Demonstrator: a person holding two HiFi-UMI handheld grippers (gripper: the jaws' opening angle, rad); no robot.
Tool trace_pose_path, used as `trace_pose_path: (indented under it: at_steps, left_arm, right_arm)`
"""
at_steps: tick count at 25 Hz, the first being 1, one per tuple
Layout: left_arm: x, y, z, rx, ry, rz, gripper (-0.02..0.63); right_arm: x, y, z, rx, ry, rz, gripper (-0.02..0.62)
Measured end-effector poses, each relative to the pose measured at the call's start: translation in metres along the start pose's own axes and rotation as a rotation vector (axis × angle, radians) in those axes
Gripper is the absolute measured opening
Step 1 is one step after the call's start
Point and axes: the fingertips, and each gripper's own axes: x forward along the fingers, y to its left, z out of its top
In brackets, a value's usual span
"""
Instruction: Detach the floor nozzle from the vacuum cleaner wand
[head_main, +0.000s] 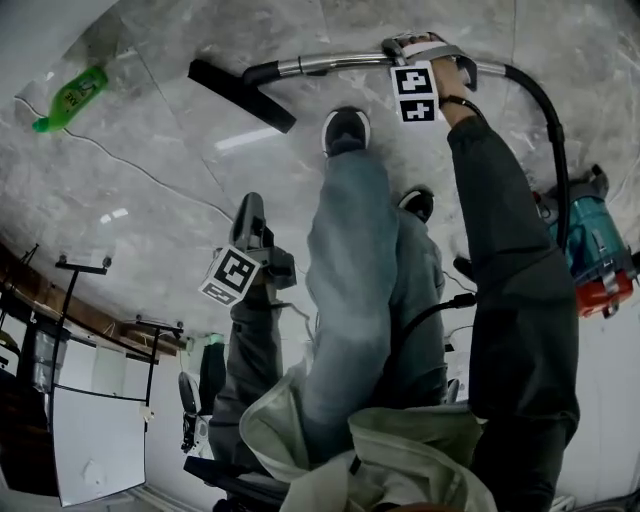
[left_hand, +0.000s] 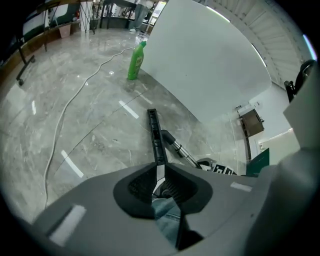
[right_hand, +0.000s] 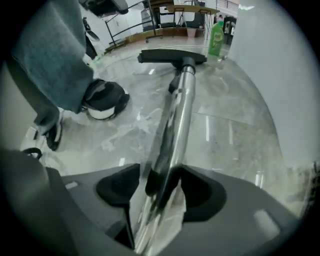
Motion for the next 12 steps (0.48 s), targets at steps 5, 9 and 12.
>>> trace_pose_path:
  at_steps: [5, 9, 12]
  left_arm:
    - [0.016, -0.017, -0.011, -0.037, -0.021, -0.051, 0.058]
    - [0.016, -0.046, -0.028, -0.057, 0.013, -0.133, 0.053]
    - [0.011, -0.079, -0.023, -0.018, 0.043, -0.249, 0.044]
  right_arm:
    - [0.001, -0.001, -0.005, 0.105, -0.060, -0.015, 0.223]
    - [-0.011, 0.007, 0.003, 0.260, 0.007, 0.022, 0.170]
    - [-0.051, 0.022, 0.042, 0.223, -0.031, -0.003, 0.170]
